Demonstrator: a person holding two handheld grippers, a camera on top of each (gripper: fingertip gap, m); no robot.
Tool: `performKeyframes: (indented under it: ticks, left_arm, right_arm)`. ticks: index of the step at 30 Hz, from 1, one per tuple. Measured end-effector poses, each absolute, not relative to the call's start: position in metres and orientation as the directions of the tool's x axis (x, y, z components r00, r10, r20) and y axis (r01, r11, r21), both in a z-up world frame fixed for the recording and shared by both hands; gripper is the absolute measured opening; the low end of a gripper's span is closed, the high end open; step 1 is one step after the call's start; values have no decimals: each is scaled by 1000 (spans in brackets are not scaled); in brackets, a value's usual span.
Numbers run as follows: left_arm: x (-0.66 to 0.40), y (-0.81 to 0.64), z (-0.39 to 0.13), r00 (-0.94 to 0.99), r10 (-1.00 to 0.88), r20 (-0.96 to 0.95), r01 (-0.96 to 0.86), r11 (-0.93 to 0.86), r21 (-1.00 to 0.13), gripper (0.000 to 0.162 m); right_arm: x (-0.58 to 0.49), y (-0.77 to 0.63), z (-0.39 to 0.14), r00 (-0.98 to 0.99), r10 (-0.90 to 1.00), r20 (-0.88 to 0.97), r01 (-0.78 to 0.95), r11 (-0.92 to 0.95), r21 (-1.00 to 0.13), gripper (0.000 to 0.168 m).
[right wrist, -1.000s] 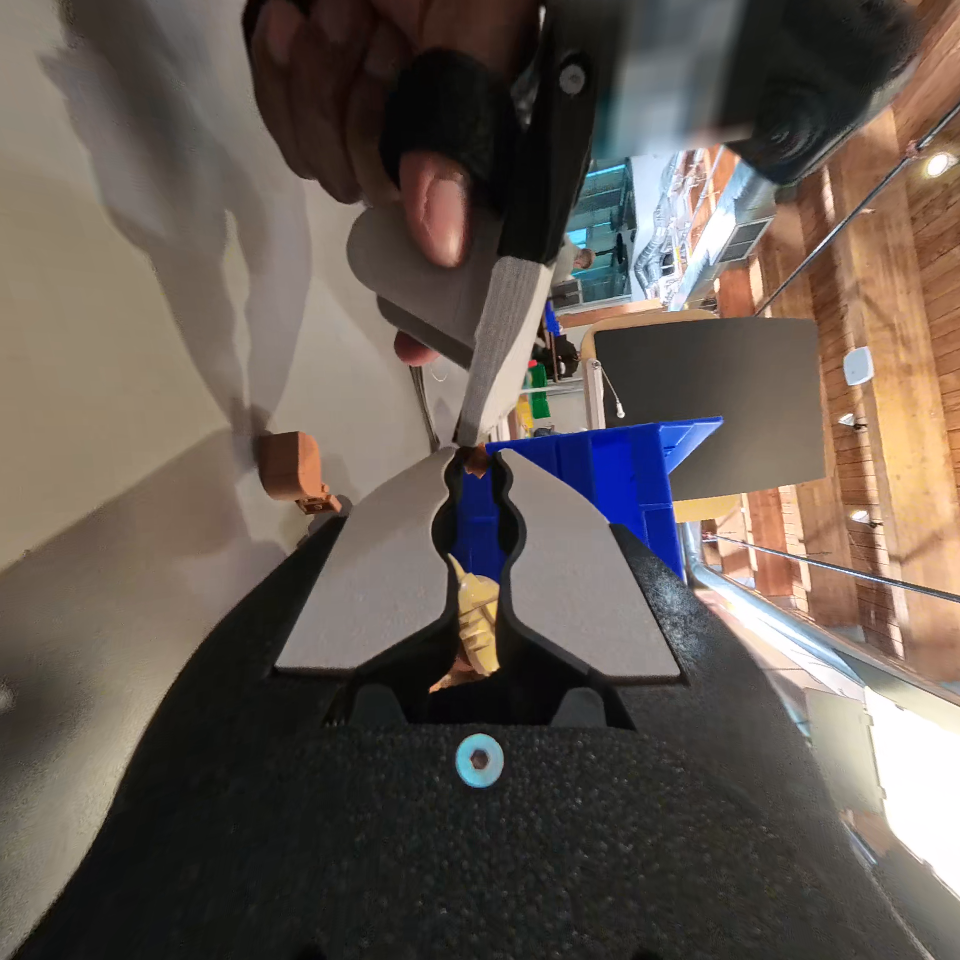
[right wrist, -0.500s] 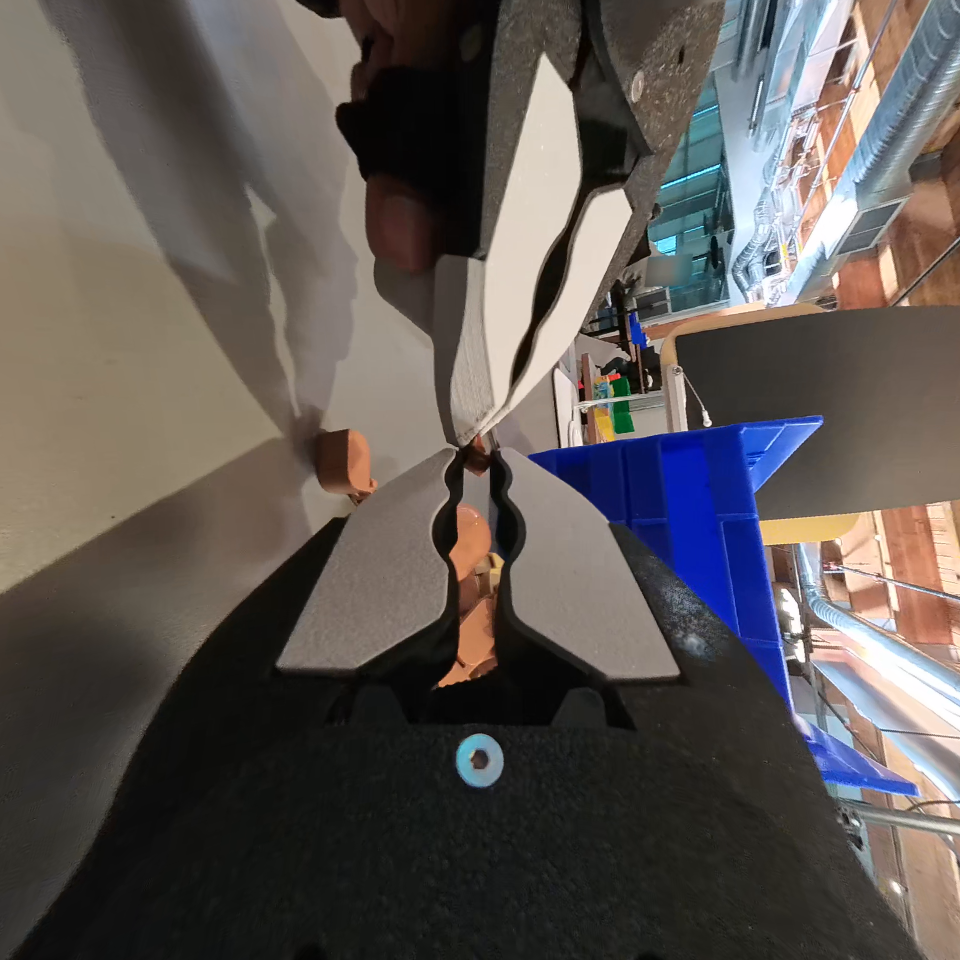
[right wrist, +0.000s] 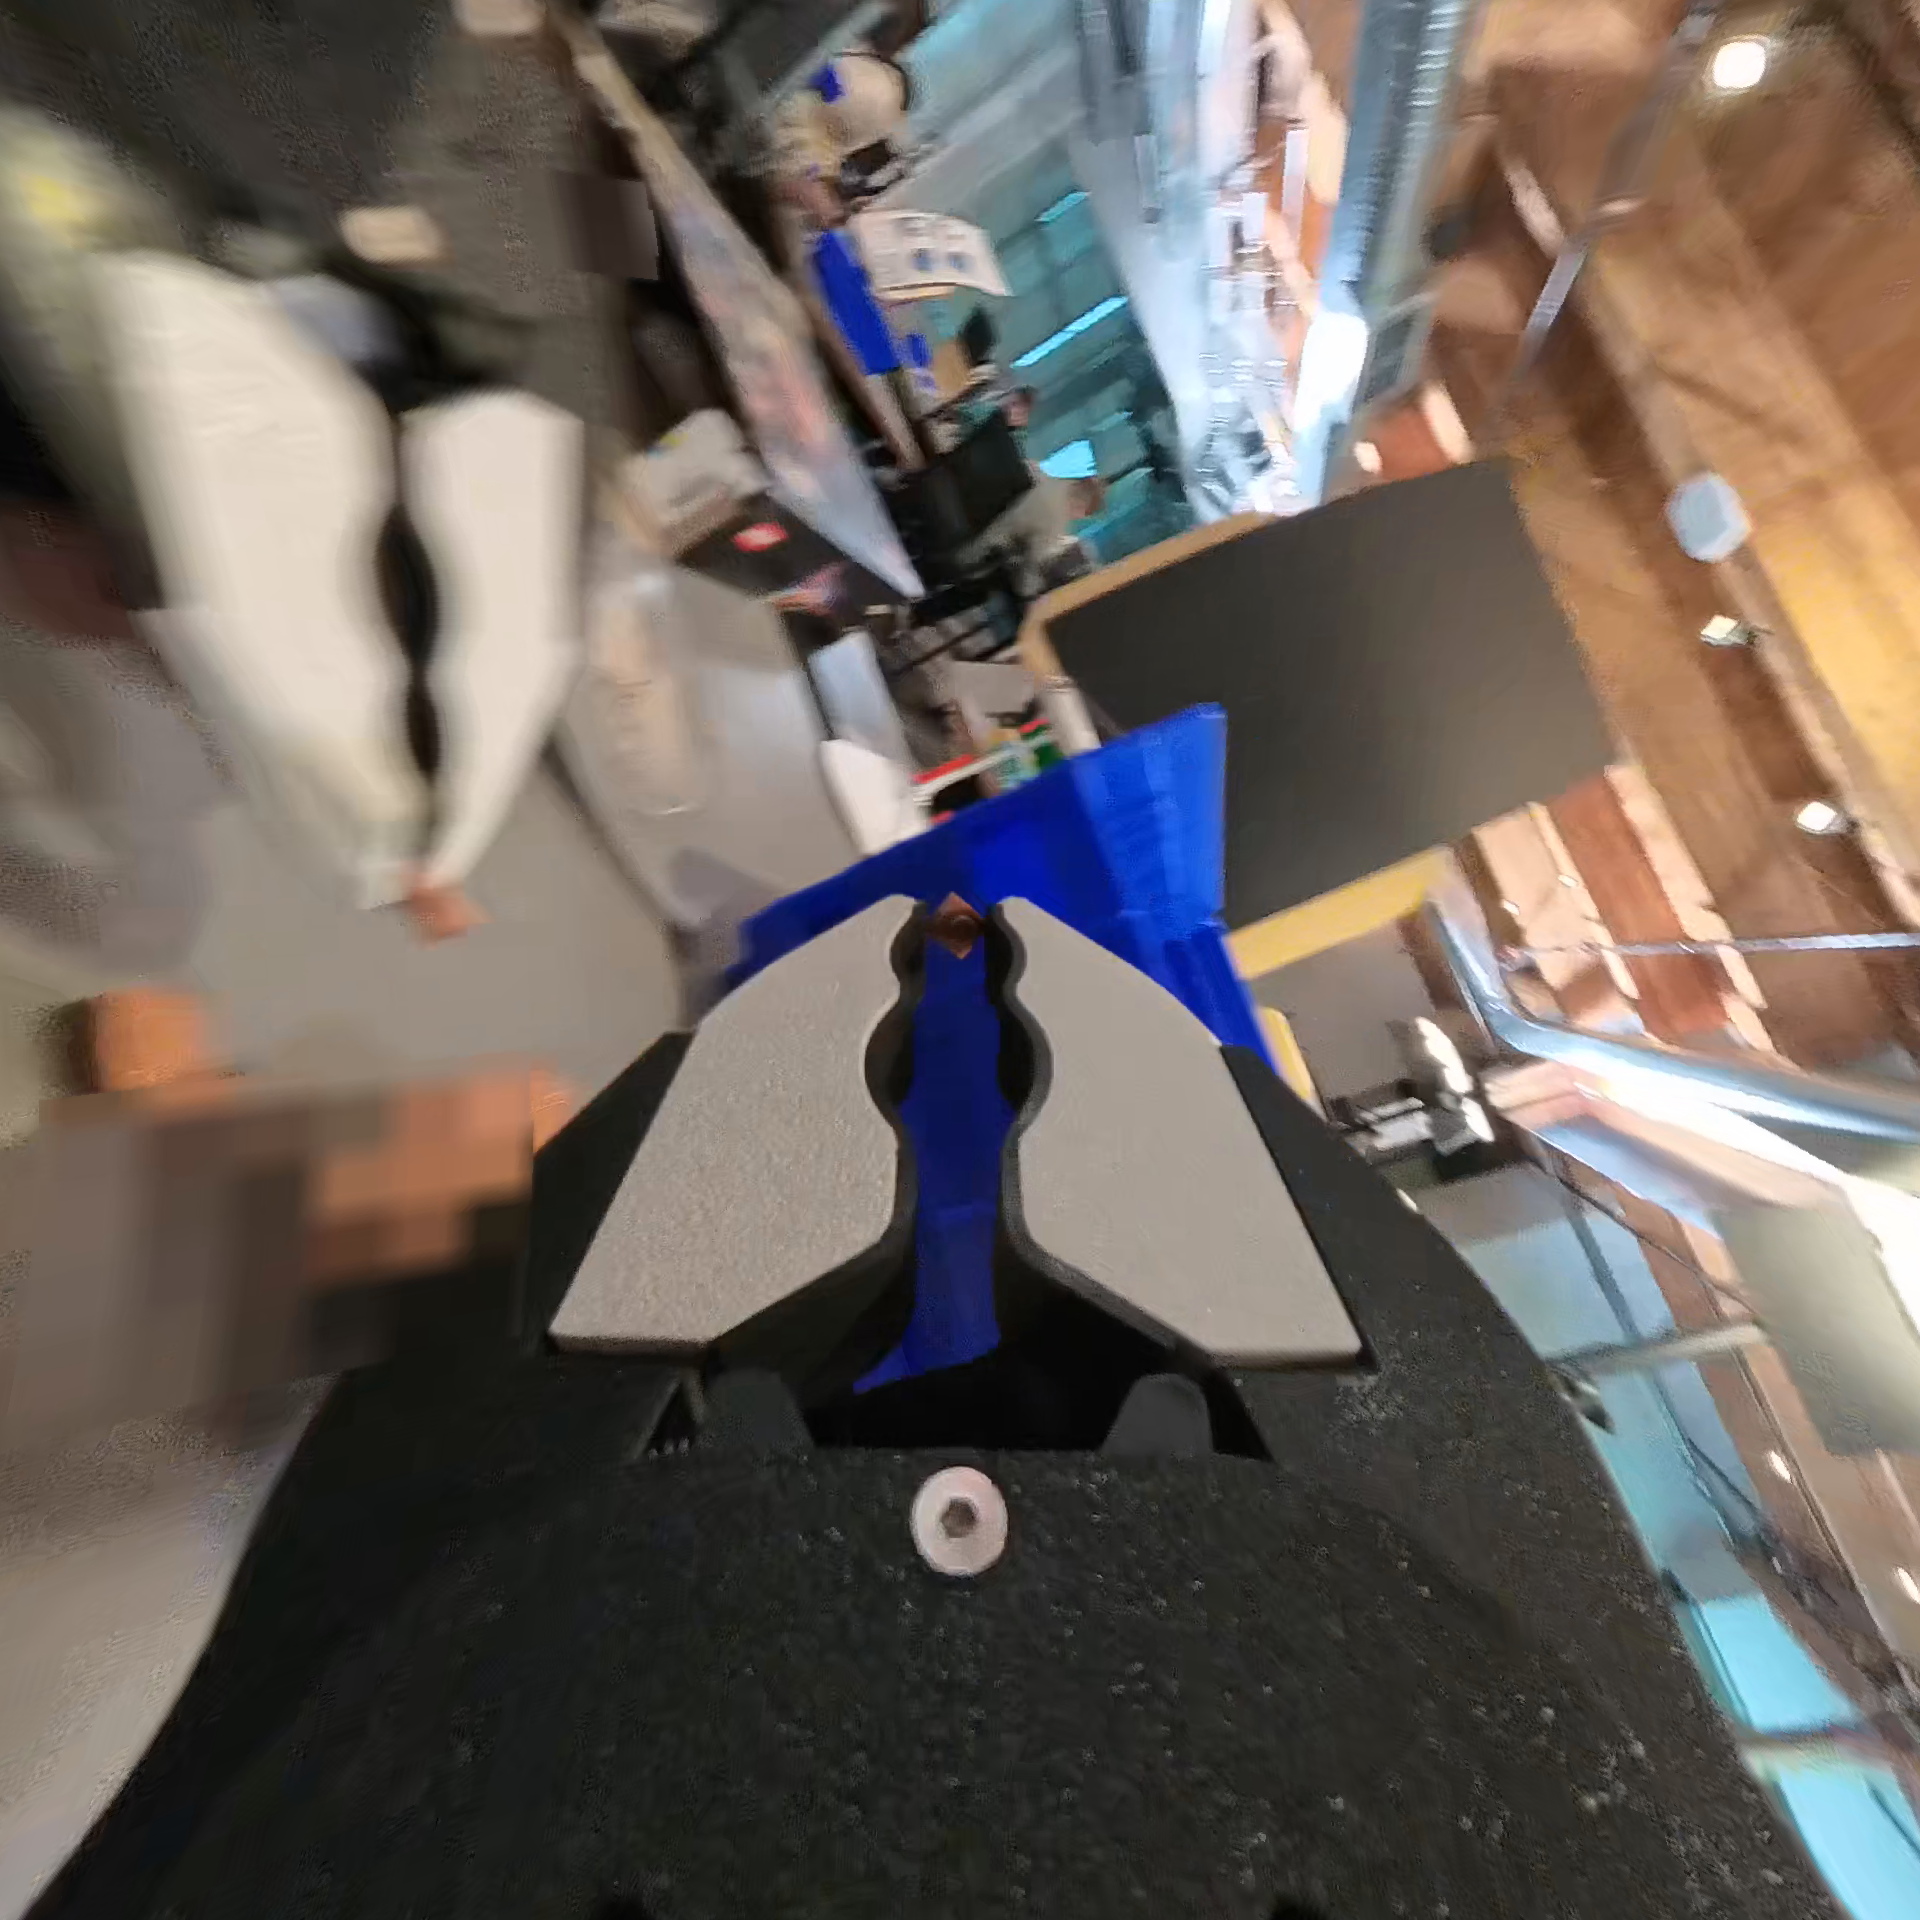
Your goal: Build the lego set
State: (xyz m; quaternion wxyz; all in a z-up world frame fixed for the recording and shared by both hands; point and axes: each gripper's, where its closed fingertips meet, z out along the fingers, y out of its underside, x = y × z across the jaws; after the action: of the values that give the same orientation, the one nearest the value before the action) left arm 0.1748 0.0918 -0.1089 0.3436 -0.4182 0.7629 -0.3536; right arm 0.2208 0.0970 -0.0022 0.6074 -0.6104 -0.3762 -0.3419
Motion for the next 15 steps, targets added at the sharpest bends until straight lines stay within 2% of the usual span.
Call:
performKeyframes:
  ticks: [3,5,8,10,15]
  left_arm:
    - [175,92,-109,-411,-883,-227,-395,397,-828,4]
    - [175,93,-109,-406,-887,-220,-396,387,-833,4]
    - [175,96,-109,-400,-896,-190,-398,357,-845,4]
    - [174,99,-107,-397,-902,-170,-395,335,-855,4]
    - [171,102,-92,-396,-915,-77,-359,231,-905,4]
  right_arm:
    - [268,125,59,560,-70,826,826,-34,-563,11]
    - [312,152,78,604,-105,790,773,-164,-613,11]
    - [358,185,70,710,-60,702,648,-333,-685,37]
    - [364,190,69,747,-43,663,615,-332,-715,40]
    - [345,163,76,758,-59,650,629,-199,-752,34]
